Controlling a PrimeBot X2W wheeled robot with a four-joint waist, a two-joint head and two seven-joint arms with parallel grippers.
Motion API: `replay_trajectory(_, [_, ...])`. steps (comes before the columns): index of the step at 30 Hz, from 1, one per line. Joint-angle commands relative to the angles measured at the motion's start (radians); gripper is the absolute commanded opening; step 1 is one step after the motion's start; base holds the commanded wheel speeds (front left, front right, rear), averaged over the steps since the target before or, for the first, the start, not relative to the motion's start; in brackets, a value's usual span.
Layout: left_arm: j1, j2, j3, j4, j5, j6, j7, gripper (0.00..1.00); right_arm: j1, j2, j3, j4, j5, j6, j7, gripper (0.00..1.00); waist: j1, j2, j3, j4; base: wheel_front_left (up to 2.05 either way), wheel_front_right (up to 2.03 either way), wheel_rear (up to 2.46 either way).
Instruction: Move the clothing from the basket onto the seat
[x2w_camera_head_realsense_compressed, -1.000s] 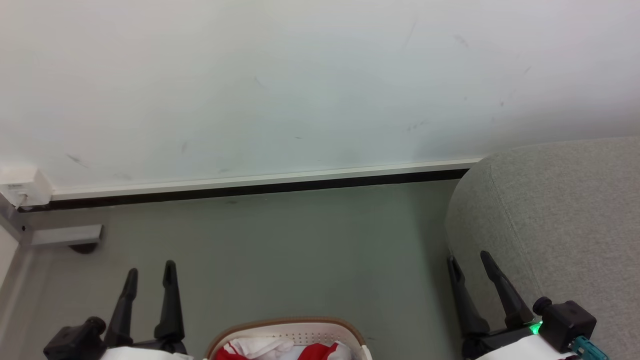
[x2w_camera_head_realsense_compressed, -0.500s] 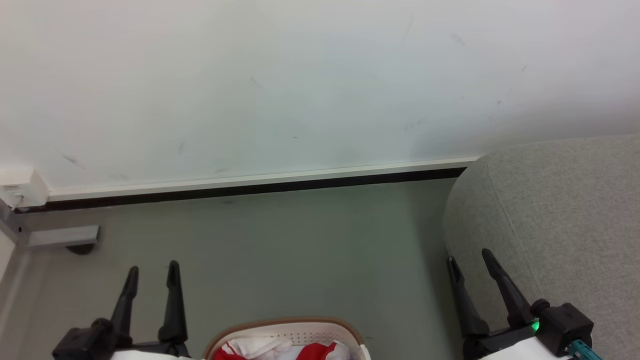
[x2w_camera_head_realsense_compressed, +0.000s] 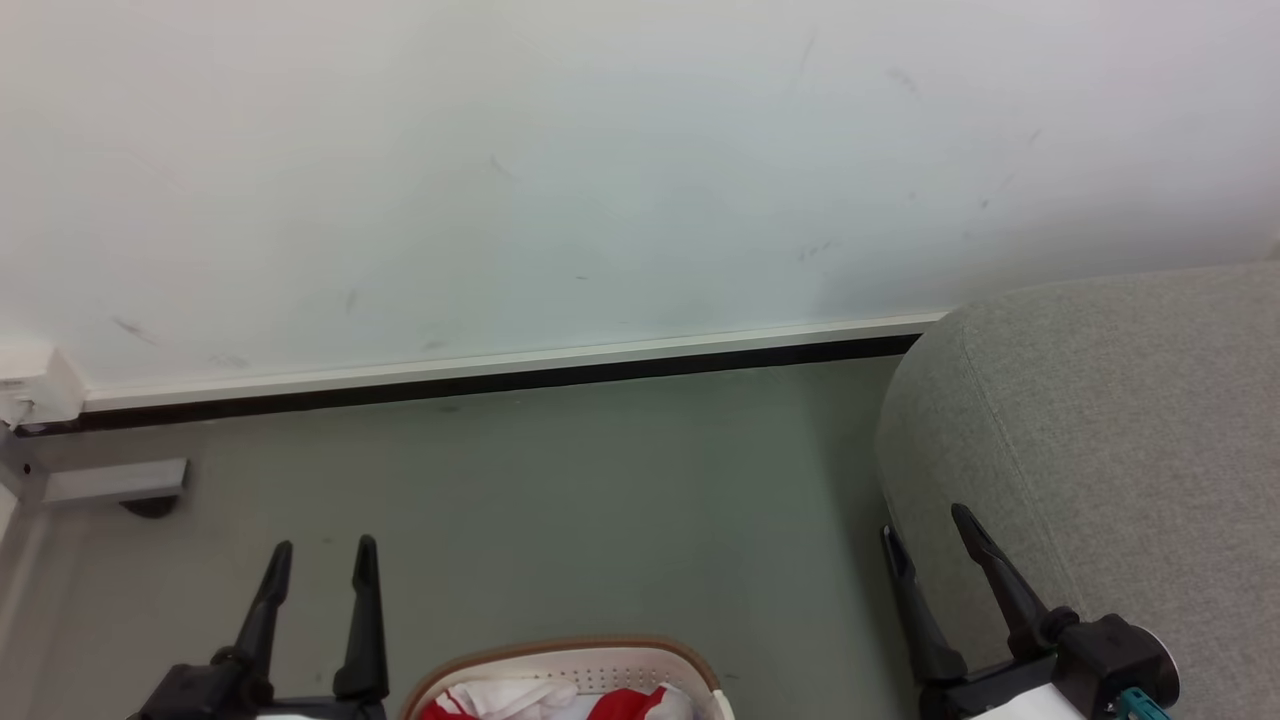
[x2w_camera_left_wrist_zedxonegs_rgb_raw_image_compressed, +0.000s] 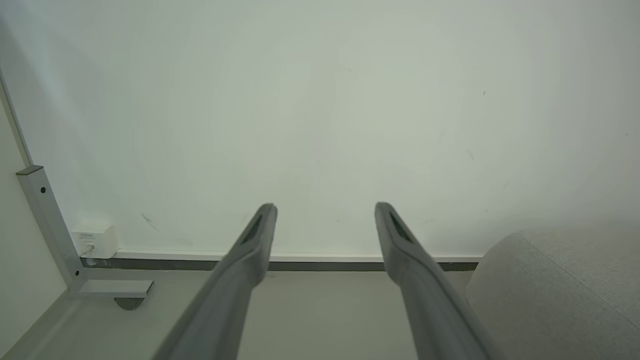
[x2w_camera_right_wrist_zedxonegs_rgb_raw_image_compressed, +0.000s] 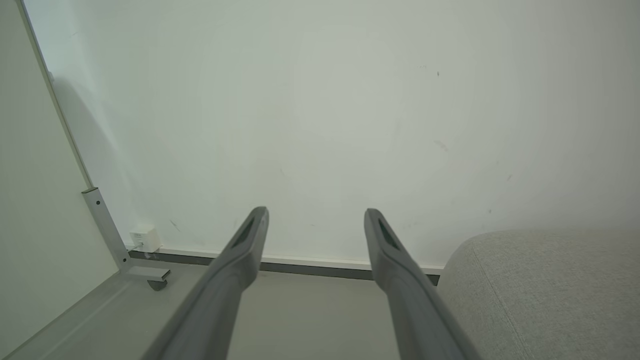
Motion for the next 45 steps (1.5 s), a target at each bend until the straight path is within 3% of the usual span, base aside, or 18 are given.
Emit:
replay_trajectory(1, [0.011,0.008,0.002,0.004,0.008,0.000,-0.003,1.00,-0.013,-0.005,0.000,0.005,-0.009,-0.002,-0.004,1.00,0.0000,-0.0001,0.000,-0.002,0.00,0.00,0.00])
replay_trajectory(24, [-0.007,0.008,-0.012,0.043,-0.019,0.008,-0.002,1.00,-0.016,-0.005,-0.035,0.025,-0.009,-0.002,-0.004,1.00,0.0000,-0.0001,0.021,-0.016,0.00,0.00,0.00])
replay_trajectory(34, [-0.083,0.021,-0.037,0.134,0.029,-0.018,-0.002,1.00,-0.066,-0.005,-0.101,-0.009,-0.022,-0.002,-0.004,1.00,0.0000,-0.0001,0.154,-0.084,0.00,0.00,0.00])
replay_trajectory(45, [-0.260,0.089,-0.144,0.446,0.047,-0.061,0.008,1.00,-0.144,-0.003,-0.166,-0.082,-0.028,-0.002,-0.004,1.00,0.0000,-0.0001,0.366,-0.147,0.00,0.00,0.00])
